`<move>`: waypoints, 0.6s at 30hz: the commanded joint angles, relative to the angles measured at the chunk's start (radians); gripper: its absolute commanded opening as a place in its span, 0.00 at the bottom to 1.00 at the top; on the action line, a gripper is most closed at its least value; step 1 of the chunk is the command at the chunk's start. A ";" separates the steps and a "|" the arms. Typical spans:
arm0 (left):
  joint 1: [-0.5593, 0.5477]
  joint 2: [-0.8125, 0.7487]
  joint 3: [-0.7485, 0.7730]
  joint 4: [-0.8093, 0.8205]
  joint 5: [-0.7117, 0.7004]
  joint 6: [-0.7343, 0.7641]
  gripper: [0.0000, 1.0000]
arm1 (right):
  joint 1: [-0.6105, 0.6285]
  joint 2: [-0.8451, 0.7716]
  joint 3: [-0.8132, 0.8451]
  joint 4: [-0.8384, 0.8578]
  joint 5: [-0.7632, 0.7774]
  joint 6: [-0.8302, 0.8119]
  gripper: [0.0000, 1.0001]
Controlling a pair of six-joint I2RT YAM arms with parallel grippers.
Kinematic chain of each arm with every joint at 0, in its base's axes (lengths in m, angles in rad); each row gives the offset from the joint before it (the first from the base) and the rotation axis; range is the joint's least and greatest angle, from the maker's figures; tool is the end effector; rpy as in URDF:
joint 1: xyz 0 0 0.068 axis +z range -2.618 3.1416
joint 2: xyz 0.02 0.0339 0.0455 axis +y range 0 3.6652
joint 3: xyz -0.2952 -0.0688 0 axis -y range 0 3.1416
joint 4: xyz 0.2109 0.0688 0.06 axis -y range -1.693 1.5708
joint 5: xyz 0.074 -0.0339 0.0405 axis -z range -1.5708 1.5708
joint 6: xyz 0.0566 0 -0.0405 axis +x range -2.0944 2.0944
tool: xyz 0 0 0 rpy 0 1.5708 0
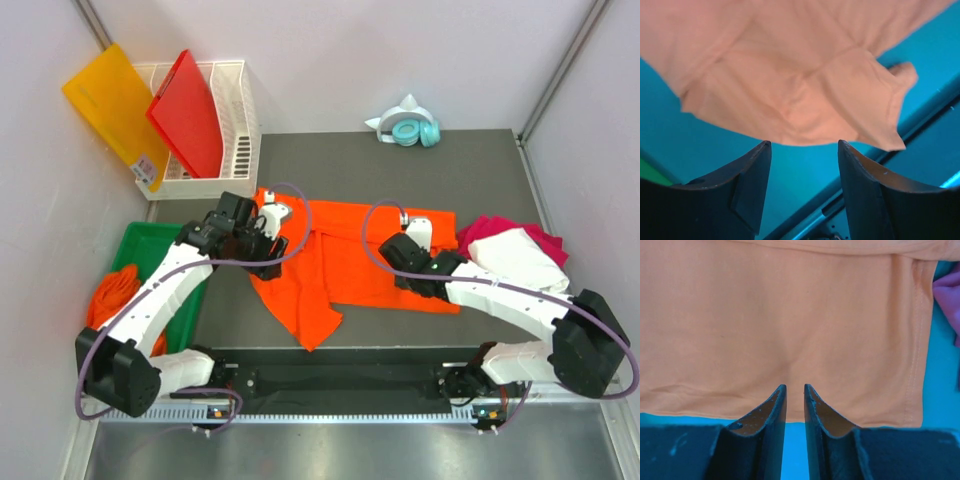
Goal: Fold and stack the t-shirts
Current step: Fold the flattened tshirt in 1/3 of the way
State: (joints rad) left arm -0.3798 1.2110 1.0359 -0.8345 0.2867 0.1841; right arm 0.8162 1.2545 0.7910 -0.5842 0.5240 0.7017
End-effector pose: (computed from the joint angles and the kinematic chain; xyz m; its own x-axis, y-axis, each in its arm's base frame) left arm 0.1821 -0.0899 0.3035 -0.6823 0.4614 -0.5670 0.6309 0.7635 -0.1379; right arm 0.1611 0.1300 0.2469 -0.7499 0.0184 -0.6613 0.0320 0.9994 -0.0086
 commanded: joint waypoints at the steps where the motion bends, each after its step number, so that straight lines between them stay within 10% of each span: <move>1: -0.051 -0.030 0.025 -0.110 0.071 0.046 0.60 | 0.034 0.042 0.037 0.014 0.028 0.045 0.22; 18: -0.068 0.309 0.441 -0.396 0.387 -0.135 0.58 | 0.156 0.209 0.201 0.012 0.037 0.087 0.21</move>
State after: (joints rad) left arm -0.4553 1.4769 1.4540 -1.2118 0.5880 0.1295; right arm 0.9283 1.4410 0.9035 -0.5804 0.5278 0.7727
